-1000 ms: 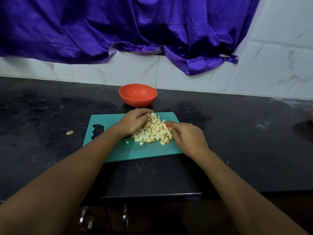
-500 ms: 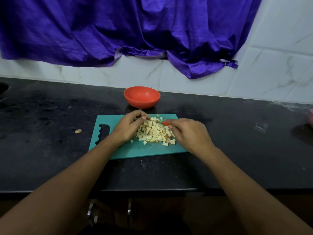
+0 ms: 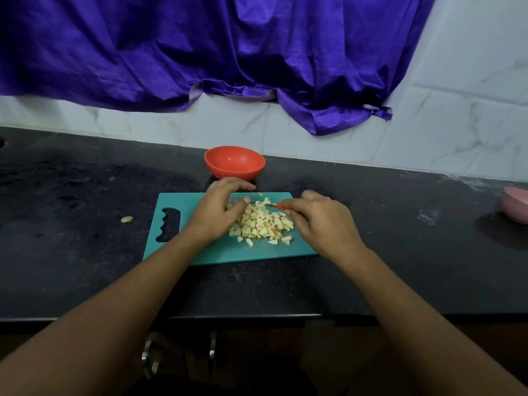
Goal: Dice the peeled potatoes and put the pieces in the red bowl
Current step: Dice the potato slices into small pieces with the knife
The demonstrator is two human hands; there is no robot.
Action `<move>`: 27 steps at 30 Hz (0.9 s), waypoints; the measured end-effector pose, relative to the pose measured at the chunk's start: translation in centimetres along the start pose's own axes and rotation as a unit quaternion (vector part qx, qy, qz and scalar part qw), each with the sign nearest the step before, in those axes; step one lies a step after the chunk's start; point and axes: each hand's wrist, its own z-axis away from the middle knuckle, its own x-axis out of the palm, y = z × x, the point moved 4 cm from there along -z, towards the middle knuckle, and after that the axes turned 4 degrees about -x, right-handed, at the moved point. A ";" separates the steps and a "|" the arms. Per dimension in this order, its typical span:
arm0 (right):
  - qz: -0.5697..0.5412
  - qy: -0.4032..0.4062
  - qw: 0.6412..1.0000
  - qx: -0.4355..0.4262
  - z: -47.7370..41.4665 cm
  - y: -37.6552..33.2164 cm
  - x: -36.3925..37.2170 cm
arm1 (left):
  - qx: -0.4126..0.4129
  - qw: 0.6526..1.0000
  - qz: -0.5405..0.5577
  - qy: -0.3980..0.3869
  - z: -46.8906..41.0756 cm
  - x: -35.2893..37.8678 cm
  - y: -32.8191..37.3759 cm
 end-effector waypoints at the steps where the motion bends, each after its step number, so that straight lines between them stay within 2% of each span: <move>1: -0.002 0.008 1.000 -0.006 -0.2 -0.2 -0.1 | 0.030 0.999 -0.012 -0.012 -0.2 0.2 0.8; 7: -0.023 0.043 0.999 -0.024 -0.9 -0.2 -1.4 | 0.105 0.989 -0.084 -0.056 -2.4 0.7 3.5; 15: -0.108 0.032 0.994 0.008 0.2 2.0 -1.8 | 0.030 0.986 -0.154 -0.065 -2.3 -0.5 0.6; 19: -0.172 0.047 0.981 0.072 1.3 3.7 -1.3 | -0.052 0.985 -0.154 -0.054 -2.0 -0.6 -1.1; 22: -0.219 0.086 0.961 0.143 2.4 5.1 -0.6 | -0.073 0.990 -0.116 -0.028 -1.5 -0.7 -1.2; 25: -0.216 0.115 0.940 0.239 4.0 6.5 0.5 | -0.093 0.994 -0.060 -0.017 -0.8 -0.4 -1.1; 27: -0.181 0.105 0.932 0.295 5.1 7.0 1.4 | -0.106 0.993 -0.049 -0.004 -0.5 -0.3 -1.3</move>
